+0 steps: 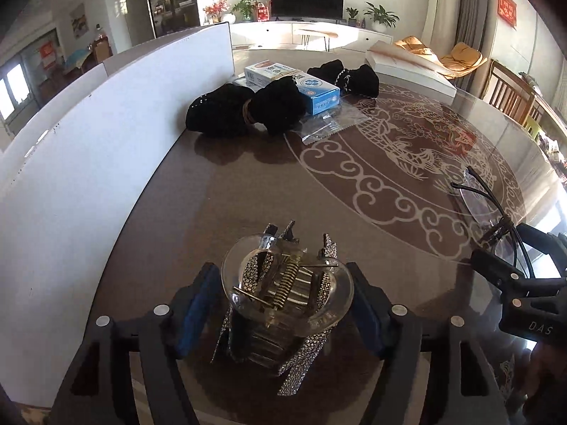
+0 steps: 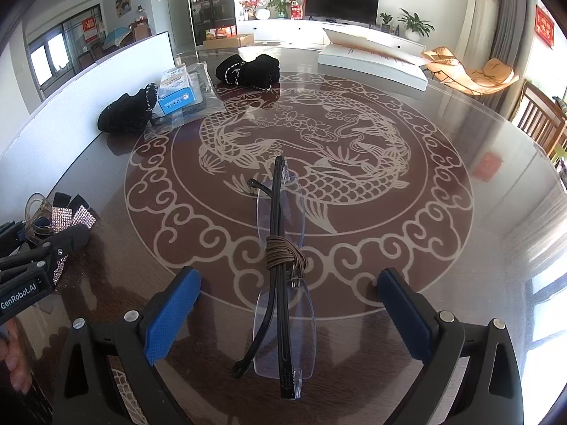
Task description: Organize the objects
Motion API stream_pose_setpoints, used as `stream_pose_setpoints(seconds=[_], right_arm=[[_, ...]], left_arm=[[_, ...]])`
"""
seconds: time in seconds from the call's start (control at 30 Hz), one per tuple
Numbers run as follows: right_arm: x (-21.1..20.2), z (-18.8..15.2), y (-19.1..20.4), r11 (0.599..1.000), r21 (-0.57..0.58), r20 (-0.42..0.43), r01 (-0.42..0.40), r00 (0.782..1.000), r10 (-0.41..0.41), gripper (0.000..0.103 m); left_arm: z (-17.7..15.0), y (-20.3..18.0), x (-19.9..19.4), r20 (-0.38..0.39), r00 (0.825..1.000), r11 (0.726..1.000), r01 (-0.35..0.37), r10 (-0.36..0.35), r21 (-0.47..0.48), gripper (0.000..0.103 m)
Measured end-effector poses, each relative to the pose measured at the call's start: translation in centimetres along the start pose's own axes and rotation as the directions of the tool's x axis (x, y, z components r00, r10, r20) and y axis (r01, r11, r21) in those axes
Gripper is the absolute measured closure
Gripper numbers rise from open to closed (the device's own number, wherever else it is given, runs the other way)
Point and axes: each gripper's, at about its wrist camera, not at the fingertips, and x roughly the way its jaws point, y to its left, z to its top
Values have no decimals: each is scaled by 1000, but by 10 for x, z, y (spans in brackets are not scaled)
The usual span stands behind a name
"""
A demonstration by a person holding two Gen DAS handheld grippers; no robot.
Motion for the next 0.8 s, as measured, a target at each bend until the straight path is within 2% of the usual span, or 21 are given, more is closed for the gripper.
stream_pose_setpoints(seconds=[0.03,0.13,0.8], right_arm=[[0,0,0,1000,-1,-3,0,1000,0,1],[1,0,0,1000,-1,-4,0,1000,0,0],[0,-1,1,1000,-3,-6,6,1000,-6,0]], left_arm=[[1,4,2,-4,1000,1000,8,-8,-13,14],[-3,10,5,-4,1000,1000,-9,9,-21,0],[-5,12,4,11,1000,1000,-7,7,-24,0]])
